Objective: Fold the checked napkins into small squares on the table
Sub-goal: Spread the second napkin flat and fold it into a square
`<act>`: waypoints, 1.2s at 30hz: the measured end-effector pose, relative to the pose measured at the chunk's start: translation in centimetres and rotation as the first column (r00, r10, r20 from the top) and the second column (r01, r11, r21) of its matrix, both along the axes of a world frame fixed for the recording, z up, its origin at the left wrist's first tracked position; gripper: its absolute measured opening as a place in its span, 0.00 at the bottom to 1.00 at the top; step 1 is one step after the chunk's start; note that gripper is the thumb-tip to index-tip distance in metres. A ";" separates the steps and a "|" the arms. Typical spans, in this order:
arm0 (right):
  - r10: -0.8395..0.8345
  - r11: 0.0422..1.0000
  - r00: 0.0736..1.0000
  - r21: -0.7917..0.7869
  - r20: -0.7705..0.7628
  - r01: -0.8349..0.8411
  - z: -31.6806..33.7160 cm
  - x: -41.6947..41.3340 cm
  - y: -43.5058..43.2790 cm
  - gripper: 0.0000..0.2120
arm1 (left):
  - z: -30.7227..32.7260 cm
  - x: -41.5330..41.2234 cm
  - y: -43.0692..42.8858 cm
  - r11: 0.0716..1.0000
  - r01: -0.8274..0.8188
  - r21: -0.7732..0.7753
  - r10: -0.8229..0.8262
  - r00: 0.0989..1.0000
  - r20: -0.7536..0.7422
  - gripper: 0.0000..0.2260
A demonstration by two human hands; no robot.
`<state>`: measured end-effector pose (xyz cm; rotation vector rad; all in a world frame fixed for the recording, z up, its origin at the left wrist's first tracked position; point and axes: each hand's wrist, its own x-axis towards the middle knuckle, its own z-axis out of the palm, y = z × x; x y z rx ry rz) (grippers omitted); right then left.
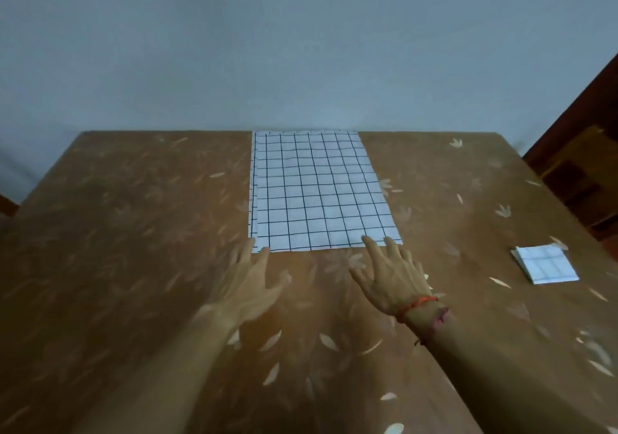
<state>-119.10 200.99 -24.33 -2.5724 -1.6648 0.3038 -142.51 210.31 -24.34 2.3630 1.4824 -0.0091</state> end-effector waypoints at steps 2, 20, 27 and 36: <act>-0.003 1.000 0.999 0.019 0.039 0.002 0.2 0.8 1.6 0.30 | -1.7 1.6 1.7 1.000 -0.002 -0.020 0.002 0.999 -0.032 0.34; 0.038 0.998 0.999 -0.042 0.030 -0.037 -11.3 7.3 9.6 0.39 | -11.6 8.6 9.6 0.998 -0.040 0.051 0.046 0.992 -0.118 0.40; 0.077 0.997 0.995 0.001 0.065 -0.077 -11.4 7.0 9.0 0.37 | -11.3 9.1 9.2 0.994 -0.048 0.096 0.055 0.996 -0.066 0.35; 0.066 0.997 0.997 0.046 0.049 -0.068 -10.7 5.6 8.6 0.46 | -10.1 8.9 8.5 0.958 -0.056 0.282 0.015 0.989 0.147 0.10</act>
